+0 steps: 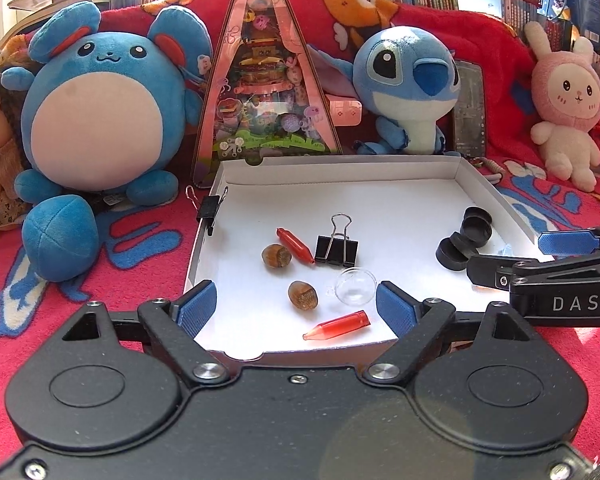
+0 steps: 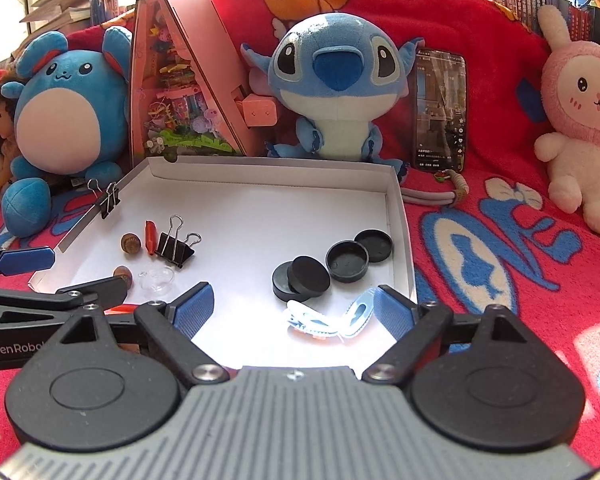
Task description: Organize rigid objects
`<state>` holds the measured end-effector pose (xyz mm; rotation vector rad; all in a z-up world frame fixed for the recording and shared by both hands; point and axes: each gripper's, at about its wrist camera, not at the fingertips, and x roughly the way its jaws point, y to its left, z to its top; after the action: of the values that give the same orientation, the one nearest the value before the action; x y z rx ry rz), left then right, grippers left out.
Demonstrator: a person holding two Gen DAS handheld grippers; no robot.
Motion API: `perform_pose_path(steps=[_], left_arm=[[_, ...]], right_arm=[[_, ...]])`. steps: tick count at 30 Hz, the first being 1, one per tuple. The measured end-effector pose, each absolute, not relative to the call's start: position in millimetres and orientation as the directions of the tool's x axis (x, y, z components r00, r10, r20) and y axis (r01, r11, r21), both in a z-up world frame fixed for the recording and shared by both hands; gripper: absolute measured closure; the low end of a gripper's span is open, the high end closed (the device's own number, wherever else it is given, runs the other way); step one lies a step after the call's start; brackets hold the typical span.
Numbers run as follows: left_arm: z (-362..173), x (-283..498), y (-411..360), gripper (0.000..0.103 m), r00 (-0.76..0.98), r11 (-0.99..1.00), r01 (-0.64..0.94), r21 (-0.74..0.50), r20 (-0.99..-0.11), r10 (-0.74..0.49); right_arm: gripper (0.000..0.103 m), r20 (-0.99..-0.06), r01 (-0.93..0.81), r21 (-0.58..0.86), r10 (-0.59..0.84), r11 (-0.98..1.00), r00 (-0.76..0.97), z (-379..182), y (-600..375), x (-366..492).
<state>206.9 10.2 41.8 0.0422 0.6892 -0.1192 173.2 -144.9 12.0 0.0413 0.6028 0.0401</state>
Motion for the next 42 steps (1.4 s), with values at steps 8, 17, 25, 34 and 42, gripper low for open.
perform_pose_path(steps=[8,17,25,34,42], left_arm=[[45,173,12,0.015,0.773,0.99,0.138,-0.022,-0.622,-0.122],[42,144,10,0.015,0.776,0.988,0.153,-0.025,-0.615,-0.136],[39,129,9,0.015,0.777,0.99,0.139,-0.027,-0.617,-0.126],[29,121,11,0.015,0.774,0.995,0.098,-0.035,-0.626,-0.098],[20,122,10,0.014,0.761,0.997,0.078,-0.03,-0.645,-0.079]], right_arm=[[0.004,-0.508,-0.035,0.019,0.04,0.999,0.86,13,-147,137],[0.0,-0.464,-0.035,0.028,0.044,0.999,0.885,12,-150,109],[0.0,-0.453,-0.033,0.031,0.043,0.999,0.891,7,-149,94],[0.0,-0.458,-0.017,0.044,0.035,0.999,0.888,-5,-151,82],[0.0,-0.467,-0.004,0.044,0.024,0.999,0.884,-15,-151,77]])
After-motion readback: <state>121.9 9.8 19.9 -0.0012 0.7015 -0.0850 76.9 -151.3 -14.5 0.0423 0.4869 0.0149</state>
